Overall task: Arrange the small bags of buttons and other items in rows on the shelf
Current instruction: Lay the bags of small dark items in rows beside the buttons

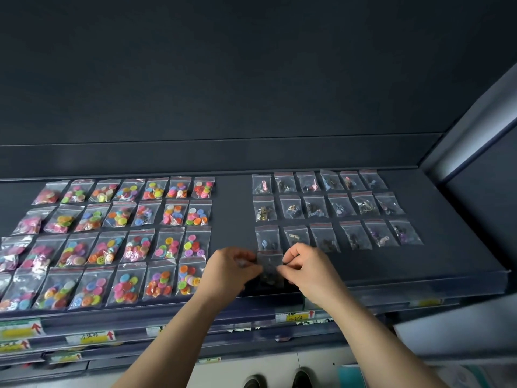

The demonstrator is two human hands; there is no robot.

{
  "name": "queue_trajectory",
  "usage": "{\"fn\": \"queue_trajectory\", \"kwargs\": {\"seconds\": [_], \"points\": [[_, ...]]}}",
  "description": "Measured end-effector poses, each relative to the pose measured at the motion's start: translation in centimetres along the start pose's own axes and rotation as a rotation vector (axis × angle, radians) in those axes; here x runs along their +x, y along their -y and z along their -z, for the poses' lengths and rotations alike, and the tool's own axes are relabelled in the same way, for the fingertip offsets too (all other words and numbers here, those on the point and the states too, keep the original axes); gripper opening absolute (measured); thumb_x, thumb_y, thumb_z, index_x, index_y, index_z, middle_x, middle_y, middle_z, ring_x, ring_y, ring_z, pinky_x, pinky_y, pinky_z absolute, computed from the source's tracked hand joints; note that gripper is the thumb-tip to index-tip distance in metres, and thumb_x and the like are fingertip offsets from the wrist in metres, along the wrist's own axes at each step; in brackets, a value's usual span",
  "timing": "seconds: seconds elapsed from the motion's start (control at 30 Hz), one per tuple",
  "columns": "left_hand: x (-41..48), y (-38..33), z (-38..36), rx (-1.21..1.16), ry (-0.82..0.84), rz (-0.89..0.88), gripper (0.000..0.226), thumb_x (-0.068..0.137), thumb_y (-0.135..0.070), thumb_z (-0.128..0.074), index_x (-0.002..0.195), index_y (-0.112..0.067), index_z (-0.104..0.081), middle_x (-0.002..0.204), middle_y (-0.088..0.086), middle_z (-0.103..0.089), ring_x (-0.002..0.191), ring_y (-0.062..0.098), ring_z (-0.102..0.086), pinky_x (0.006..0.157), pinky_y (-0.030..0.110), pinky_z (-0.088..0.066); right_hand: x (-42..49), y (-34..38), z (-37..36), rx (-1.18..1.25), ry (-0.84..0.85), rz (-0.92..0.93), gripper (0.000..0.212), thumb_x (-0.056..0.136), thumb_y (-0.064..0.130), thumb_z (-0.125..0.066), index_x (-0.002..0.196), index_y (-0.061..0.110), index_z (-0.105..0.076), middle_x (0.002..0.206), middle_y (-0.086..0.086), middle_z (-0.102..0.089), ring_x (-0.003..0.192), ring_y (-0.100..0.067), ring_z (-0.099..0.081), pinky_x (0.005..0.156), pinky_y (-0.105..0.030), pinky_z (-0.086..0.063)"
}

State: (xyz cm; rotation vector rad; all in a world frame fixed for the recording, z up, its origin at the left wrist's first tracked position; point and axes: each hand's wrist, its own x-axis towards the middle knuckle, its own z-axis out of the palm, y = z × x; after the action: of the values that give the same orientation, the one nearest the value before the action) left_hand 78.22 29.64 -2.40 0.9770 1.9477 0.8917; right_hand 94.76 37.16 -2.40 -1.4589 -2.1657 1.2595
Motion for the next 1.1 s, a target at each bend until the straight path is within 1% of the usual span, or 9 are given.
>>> {"fn": "queue_trajectory", "kwargs": {"seconds": [0.17,0.27,0.33,0.5,0.63,0.73,0.93,1.03,1.1], "points": [[0.3,0.0,-0.2,0.176,0.022,-0.034,0.020,0.072,-0.025,-0.081,0.087,-0.020,-0.070,0.069,-0.009,-0.070,0.054,0.002,-0.058,0.049,0.015,-0.043,0.2,-0.2,-0.1,-0.080,-0.008,0.051,0.017,0.077,0.018,-0.077,0.070,0.026,-0.064,0.064,0.007,-0.066,0.058,-0.003,-0.059,0.054,-0.013,-0.044],[0.4,0.0,-0.2,0.226,0.042,-0.039,0.020,0.070,-0.027,-0.083,0.082,-0.023,-0.067,0.068,-0.009,-0.068,0.053,0.001,-0.057,0.046,0.011,-0.039,0.3,-0.4,-0.1,-0.073,0.008,0.040,0.011,0.076,0.020,-0.079,0.082,0.026,-0.072,0.067,0.012,-0.066,0.062,-0.002,-0.062,0.063,-0.021,-0.054],[0.5,-0.1,-0.2,0.240,0.062,-0.037,0.019,0.070,-0.027,-0.083,0.079,-0.023,-0.067,0.068,-0.008,-0.068,0.053,0.003,-0.057,0.046,0.013,-0.039,0.3,-0.6,-0.1,-0.048,0.022,0.033,0.016,0.076,0.021,-0.079,0.091,0.023,-0.074,0.068,0.012,-0.067,0.064,-0.002,-0.063,0.066,-0.023,-0.056],[0.6,-0.3,-0.1,0.204,0.040,-0.022,0.010,0.079,-0.027,-0.075,0.080,-0.018,-0.069,0.065,-0.009,-0.069,0.053,0.003,-0.055,0.048,0.016,-0.041,0.3,-0.7,0.1,-0.021,0.030,0.043,0.022,0.079,0.022,-0.077,0.101,0.023,-0.074,0.073,0.014,-0.068,0.069,0.002,-0.064,0.066,-0.011,-0.049],[0.5,-0.4,0.0,0.202,0.011,-0.009,0.016,0.084,-0.032,-0.069,0.074,-0.020,-0.069,0.063,-0.008,-0.072,0.050,0.004,-0.056,0.046,0.016,-0.042,0.3,-0.8,0.3,-0.034,0.027,0.072,0.028,0.083,0.022,-0.073,0.111,0.024,-0.071,0.078,0.014,-0.066,0.070,0.001,-0.060,0.065,-0.008,-0.045],[0.7,-0.6,-0.1,0.247,0.010,0.000,0.023,0.086,-0.032,-0.067,0.066,-0.020,-0.069,0.063,-0.007,-0.071,0.038,-0.003,-0.048,0.043,0.014,-0.037,0.4,-0.9,0.2,-0.068,0.062,0.090,0.027,0.083,0.022,-0.072,0.110,0.026,-0.072,0.076,0.018,-0.065,0.067,0.003,-0.060,0.065,-0.011,-0.046],[1.2,-0.8,-0.3,0.324,0.013,0.058,0.024,0.079,-0.035,-0.074,0.064,-0.017,-0.068,0.059,-0.005,-0.070,0.048,0.005,-0.054,0.049,0.018,-0.042,0.3,-0.9,0.5,-0.100,0.099,0.121,0.022,0.083,0.020,-0.072,0.105,0.024,-0.075,0.081,0.017,-0.069,0.073,0.000,-0.066,0.068,-0.013,-0.051],[0.8,-1.2,0.0,0.280,0.008,0.029,0.030,0.080,-0.042,-0.071,0.068,-0.015,-0.069,0.060,-0.004,-0.070,0.052,0.009,-0.057,0.050,0.020,-0.044,0.1,-0.9,0.9,-0.053,0.067,0.118,0.021,0.084,0.022,-0.071,0.104,0.024,-0.075,0.090,0.017,-0.071,0.080,0.008,-0.064,0.070,-0.004,-0.046],[0.4,-1.8,0.4,0.074,-0.012,0.032,0.038,0.086,-0.049,-0.061,0.078,-0.013,-0.068,0.062,-0.002,-0.066,0.055,0.012,-0.057,0.054,0.024,-0.045,-0.2,-0.6,1.7,0.018,0.017,0.116,0.018,0.085,0.023,-0.070,0.102,0.024,-0.075,0.095,0.017,-0.072,0.084,0.010,-0.063,0.072,-0.003,-0.045]]}}
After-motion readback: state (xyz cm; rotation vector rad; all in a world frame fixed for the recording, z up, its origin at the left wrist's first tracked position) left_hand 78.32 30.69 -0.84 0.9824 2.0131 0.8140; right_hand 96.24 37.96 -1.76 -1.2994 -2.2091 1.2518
